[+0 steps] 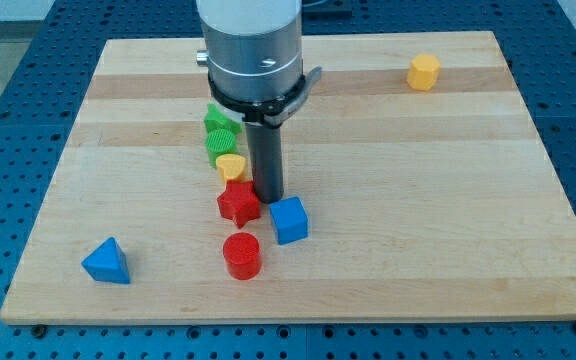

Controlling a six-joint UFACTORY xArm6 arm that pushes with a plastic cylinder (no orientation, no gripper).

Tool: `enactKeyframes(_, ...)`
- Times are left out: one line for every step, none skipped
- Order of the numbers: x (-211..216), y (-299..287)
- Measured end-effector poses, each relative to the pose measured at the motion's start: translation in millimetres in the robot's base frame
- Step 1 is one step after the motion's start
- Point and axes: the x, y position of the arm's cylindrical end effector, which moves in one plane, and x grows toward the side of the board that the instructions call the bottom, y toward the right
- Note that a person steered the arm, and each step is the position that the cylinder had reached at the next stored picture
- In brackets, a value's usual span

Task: Move the yellow heart left to the green circle

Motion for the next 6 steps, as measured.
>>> enactKeyframes(0.0, -7.2)
enactKeyframes(-3.6, -8.0)
enactKeyframes(-11.1, 7.6)
enactKeyframes(-11.1, 3.6)
enactKeyframes(-13.3, -27.2)
enactKeyframes(-21.3, -67.9)
